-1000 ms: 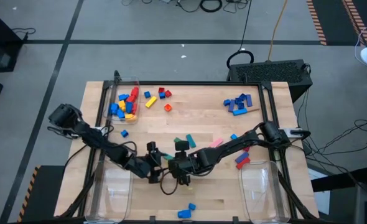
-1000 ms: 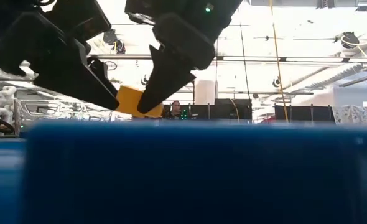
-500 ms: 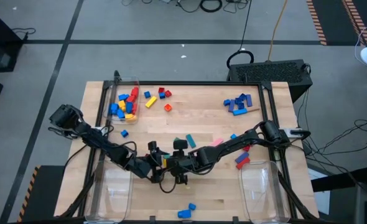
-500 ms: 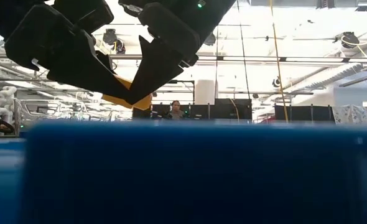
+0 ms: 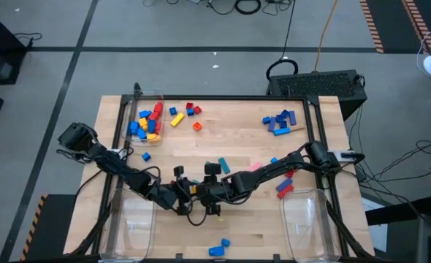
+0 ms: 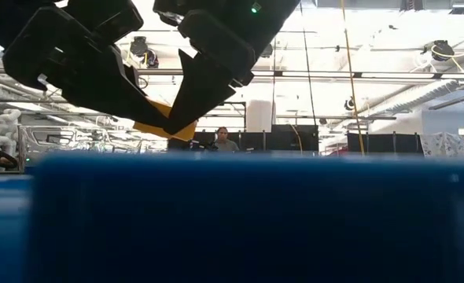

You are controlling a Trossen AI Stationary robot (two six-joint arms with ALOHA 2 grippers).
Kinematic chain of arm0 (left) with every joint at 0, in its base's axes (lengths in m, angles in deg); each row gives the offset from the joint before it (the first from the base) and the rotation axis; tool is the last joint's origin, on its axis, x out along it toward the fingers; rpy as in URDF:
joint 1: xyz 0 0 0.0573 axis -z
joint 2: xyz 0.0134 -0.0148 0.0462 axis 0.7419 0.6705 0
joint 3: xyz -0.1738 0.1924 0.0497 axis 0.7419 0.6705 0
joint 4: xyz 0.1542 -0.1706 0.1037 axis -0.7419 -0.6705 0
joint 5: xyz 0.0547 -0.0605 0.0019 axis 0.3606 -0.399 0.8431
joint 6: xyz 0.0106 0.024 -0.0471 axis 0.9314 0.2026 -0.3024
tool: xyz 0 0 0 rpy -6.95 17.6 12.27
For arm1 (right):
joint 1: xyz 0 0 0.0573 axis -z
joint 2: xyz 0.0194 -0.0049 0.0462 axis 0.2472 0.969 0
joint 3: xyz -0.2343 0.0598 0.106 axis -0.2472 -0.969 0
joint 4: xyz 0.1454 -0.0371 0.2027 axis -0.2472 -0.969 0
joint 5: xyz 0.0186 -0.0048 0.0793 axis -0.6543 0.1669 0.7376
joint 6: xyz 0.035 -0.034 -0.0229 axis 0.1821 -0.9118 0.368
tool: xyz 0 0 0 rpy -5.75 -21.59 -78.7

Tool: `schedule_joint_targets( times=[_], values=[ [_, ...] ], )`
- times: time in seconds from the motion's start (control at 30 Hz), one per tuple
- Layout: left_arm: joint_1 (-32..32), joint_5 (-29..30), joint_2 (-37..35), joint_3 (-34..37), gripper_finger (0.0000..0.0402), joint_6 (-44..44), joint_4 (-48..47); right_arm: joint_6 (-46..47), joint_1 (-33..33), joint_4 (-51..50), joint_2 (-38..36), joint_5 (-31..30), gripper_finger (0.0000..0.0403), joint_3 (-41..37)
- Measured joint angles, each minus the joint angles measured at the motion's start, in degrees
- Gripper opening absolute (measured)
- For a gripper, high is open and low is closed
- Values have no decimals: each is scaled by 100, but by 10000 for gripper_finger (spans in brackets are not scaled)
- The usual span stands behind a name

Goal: Sort blocks by size
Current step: Put the yellow one stud game piece into the top left transparent bin

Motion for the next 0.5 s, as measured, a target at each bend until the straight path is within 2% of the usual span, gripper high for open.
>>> schedule_joint_targets(
  times=[0.3,0.5],
  values=[
    [-174,229,-129,-1,131,-70,-184,868,-111,-984,-7,25,181,0],
    [-566,1017,-892,-1,140,-1039,-1705,1662,-176,-1512,-7,-10,198,0]
  ],
)
